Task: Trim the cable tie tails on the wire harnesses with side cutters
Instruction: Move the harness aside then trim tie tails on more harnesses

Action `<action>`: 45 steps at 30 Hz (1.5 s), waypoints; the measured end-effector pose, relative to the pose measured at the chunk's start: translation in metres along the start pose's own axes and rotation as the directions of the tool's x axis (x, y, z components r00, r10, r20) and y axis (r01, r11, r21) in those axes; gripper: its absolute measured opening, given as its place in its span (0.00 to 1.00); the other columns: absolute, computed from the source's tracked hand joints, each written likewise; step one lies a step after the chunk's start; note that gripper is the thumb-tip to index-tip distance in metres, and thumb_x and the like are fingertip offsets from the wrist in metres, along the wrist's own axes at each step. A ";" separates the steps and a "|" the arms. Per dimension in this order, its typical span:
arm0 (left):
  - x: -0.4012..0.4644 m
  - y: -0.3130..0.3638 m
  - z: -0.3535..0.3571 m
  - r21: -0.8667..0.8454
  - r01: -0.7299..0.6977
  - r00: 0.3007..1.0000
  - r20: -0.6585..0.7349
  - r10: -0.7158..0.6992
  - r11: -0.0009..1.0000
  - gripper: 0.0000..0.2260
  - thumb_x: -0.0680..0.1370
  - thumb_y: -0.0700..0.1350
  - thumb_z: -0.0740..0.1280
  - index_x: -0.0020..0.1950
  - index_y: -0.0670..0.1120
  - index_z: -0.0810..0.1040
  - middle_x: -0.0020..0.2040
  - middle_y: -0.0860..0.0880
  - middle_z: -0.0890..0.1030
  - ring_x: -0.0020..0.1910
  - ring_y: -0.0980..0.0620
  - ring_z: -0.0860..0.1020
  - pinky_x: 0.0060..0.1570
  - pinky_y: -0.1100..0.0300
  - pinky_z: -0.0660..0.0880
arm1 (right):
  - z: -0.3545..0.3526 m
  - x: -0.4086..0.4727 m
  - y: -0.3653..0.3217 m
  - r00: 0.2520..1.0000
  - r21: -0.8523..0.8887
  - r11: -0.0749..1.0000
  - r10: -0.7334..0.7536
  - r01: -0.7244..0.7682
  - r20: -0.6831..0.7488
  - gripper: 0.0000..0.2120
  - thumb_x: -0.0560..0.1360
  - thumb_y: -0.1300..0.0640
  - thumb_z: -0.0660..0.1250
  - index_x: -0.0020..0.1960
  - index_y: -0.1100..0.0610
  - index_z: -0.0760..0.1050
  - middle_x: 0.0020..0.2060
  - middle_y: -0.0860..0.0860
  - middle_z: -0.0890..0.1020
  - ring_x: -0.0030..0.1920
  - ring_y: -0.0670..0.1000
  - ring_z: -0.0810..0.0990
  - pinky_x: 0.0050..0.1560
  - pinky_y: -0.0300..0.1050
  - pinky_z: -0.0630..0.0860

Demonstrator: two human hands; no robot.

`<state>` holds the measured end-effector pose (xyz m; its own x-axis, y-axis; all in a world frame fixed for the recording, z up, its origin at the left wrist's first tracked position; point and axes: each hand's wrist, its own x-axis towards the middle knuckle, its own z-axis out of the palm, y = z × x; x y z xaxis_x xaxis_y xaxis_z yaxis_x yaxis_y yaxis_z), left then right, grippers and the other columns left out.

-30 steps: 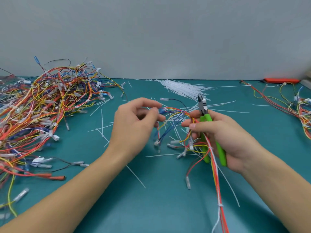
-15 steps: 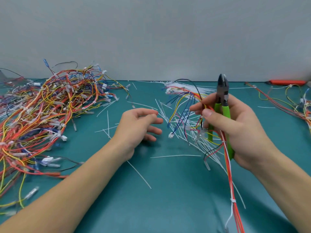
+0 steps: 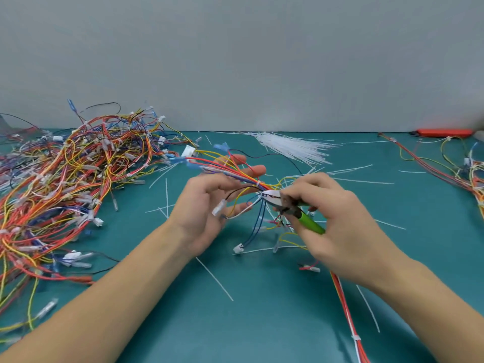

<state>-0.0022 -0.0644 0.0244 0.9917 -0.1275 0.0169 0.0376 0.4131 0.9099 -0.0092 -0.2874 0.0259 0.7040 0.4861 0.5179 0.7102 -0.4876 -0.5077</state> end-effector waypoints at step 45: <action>0.012 0.002 -0.020 -0.023 -0.020 0.986 -0.168 0.016 1.000 0.13 0.74 0.48 0.62 0.50 0.46 0.85 0.50 0.40 0.86 0.42 0.44 0.83 0.43 0.53 0.77 | 0.011 0.000 -0.032 0.967 0.635 0.738 0.248 -0.229 0.060 0.13 0.79 0.70 0.67 0.52 0.54 0.83 0.45 0.42 0.86 0.39 0.40 0.78 0.41 0.32 0.74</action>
<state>0.0122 -0.0471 0.0186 0.9987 0.0328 -0.0385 0.0203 0.4367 0.8994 -0.0319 -0.2644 0.0344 0.8573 0.3925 0.3332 0.3664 -0.0106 -0.9304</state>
